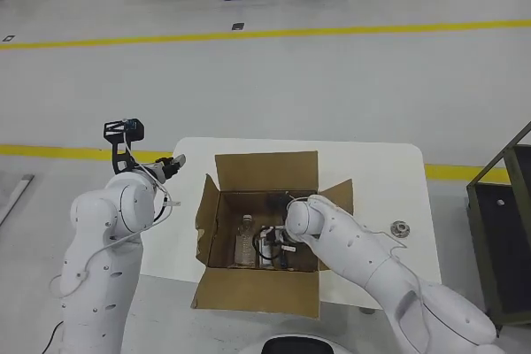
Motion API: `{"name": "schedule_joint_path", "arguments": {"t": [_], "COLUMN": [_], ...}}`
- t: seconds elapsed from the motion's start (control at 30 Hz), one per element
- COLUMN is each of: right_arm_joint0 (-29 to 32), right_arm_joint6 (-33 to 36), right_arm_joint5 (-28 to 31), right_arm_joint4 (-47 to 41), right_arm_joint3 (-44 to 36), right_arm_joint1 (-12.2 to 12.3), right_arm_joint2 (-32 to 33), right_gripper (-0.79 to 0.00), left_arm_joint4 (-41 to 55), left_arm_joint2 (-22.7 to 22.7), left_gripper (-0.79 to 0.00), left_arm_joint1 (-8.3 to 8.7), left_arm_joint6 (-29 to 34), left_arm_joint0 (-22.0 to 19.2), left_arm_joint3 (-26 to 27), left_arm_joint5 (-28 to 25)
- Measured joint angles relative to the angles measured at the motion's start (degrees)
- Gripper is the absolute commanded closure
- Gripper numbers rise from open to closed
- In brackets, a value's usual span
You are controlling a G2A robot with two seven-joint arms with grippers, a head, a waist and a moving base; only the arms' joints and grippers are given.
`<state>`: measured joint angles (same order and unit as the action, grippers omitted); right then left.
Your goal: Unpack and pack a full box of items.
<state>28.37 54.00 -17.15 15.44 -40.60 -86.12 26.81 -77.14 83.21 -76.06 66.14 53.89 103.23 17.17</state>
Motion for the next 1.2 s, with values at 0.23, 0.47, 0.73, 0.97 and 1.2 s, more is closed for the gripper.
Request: {"name": "schedule_joint_path", "arguments": {"t": [0.23, 0.47, 0.73, 0.97, 1.2], "right_arm_joint0": [-2.78, -0.95, 21.21, 31.65, 38.51], "right_arm_joint6": [0.92, 1.62, 3.98, 4.23, 6.12], "right_arm_joint5": [6.47, 12.28, 15.03, 16.29, 11.83], "right_arm_joint4": [-3.53, -3.45, 3.22, 4.39, 24.10], "right_arm_joint3": [-1.16, -15.35, -51.83, -62.53, -69.96], "right_arm_joint1": [1.26, 9.38, 19.01, 21.16, 23.23], "right_arm_joint2": [5.51, 21.97, 53.05, 66.87, 74.74], "right_gripper": [-0.262, 0.000, 0.000, 0.000, 0.000], "left_arm_joint4": [0.00, 0.00, 0.00, 0.00, 0.00], "left_arm_joint2": [0.00, 0.00, 0.00, 0.00, 0.00], "left_gripper": [-0.785, -0.785, -0.785, -0.785, -0.785], "left_arm_joint1": [0.00, 0.00, 0.00, 0.00, 0.00], "left_arm_joint6": [0.00, 0.00, 0.00, 0.00, 0.00], "left_arm_joint0": [0.00, 0.00, 0.00, 0.00, 0.00], "left_arm_joint3": [0.00, 0.00, 0.00, 0.00, 0.00], "left_arm_joint5": [0.00, 0.00, 0.00, 0.00, 0.00]}}
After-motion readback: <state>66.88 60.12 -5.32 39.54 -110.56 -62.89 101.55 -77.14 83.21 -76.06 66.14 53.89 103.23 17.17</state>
